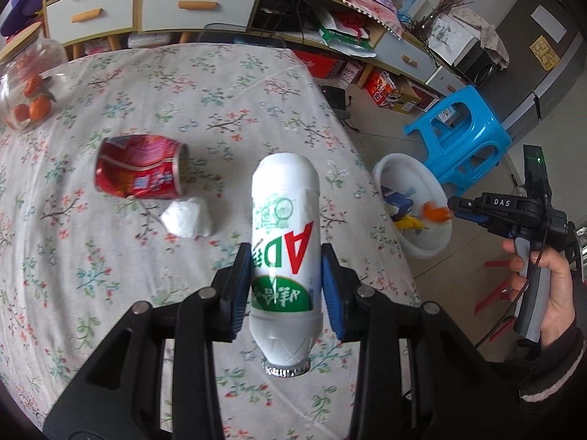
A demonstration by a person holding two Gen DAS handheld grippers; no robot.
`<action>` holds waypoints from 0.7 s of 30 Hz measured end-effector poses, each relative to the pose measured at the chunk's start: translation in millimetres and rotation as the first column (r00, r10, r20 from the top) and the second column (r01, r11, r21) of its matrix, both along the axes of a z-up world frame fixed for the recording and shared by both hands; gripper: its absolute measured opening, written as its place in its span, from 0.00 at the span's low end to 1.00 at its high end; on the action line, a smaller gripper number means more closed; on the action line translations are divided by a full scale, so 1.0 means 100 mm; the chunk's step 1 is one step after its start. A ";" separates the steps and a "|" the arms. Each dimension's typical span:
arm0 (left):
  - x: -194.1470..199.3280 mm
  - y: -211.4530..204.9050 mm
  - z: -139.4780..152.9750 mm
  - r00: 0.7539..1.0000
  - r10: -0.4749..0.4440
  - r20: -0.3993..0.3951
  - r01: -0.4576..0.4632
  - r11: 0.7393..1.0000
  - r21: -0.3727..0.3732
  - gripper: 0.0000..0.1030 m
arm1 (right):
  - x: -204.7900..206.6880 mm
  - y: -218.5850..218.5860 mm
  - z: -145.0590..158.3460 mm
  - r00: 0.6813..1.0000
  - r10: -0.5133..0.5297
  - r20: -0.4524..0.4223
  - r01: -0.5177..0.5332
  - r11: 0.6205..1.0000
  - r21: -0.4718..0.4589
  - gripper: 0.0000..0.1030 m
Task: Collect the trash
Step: 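Carry the orange peel to the bin and open the right gripper, then carry the white bottle over the bin and open the left gripper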
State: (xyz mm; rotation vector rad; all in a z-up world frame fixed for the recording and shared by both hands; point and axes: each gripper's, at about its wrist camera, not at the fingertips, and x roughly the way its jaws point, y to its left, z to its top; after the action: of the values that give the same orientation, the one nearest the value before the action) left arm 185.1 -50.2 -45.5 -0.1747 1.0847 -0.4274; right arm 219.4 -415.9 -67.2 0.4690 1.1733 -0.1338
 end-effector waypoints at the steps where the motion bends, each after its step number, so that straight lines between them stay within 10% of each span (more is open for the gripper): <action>1: 0.02 -0.08 0.00 1.000 -0.011 -0.001 0.011 1.000 -0.001 0.37 | -0.02 -0.06 -0.01 1.000 -0.019 -0.006 0.019 1.000 0.008 0.43; 3: 0.04 -0.20 0.00 0.999 -0.034 0.003 0.034 0.999 0.003 0.37 | -0.06 -0.17 0.02 0.998 -0.058 0.006 0.058 0.998 0.016 0.59; 21: 0.38 -1.84 -0.13 0.969 -0.247 -0.005 0.247 0.969 0.009 0.37 | -0.61 -0.65 0.31 0.996 -0.055 0.073 0.062 0.992 -0.106 0.66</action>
State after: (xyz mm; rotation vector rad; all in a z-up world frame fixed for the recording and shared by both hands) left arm 223.2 -234.3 -58.6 -0.0315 1.1160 -0.6455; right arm 158.5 -480.9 -35.7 0.4092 1.0779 -0.2292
